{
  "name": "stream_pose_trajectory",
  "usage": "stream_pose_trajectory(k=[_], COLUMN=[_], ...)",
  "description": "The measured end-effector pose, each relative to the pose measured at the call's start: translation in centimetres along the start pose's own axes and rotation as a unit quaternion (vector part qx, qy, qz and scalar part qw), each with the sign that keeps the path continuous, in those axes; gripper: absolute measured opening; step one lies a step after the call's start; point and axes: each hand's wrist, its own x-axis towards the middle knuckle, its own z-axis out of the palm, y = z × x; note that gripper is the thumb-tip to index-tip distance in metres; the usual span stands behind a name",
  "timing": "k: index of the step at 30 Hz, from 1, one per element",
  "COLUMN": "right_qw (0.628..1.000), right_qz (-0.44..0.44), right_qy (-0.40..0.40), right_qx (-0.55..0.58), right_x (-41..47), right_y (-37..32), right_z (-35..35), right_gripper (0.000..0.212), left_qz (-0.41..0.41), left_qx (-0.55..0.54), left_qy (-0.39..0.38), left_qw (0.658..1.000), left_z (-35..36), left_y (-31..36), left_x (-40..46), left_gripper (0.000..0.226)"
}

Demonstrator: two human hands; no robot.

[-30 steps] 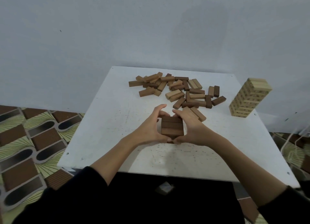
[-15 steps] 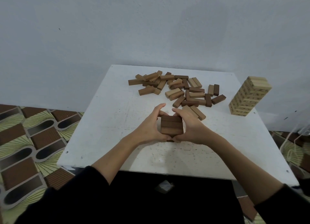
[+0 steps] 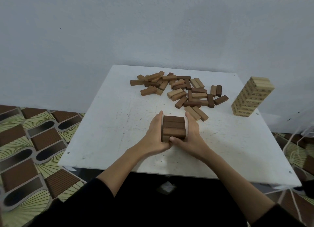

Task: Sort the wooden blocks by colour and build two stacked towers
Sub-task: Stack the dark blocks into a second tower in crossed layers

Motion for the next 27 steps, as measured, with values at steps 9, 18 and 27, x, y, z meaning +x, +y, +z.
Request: stream_pose_trajectory(k=[9,18,27], right_qw=[0.999,1.0,0.999], right_qz=[-0.033,-0.021,-0.012], right_qy=[0.034,0.014,-0.012], right_qx=[-0.025,0.007,0.037], right_x=[-0.6,-0.4,-0.4], right_y=[0.2,0.8,1.0], right_z=[1.4,1.4,1.3], right_gripper=[0.11,0.092,0.084], left_qz=[0.029,0.025,0.027], left_qx=[0.033,0.045,0.048], left_qy=[0.023,0.019,0.015], left_qw=[0.999,0.998,0.998], left_z=[0.5,0.5,0.6], left_y=[0.1,-0.1,-0.4], left_x=[-0.5,-0.3,-0.4], left_gripper=[0.107,0.109,0.11])
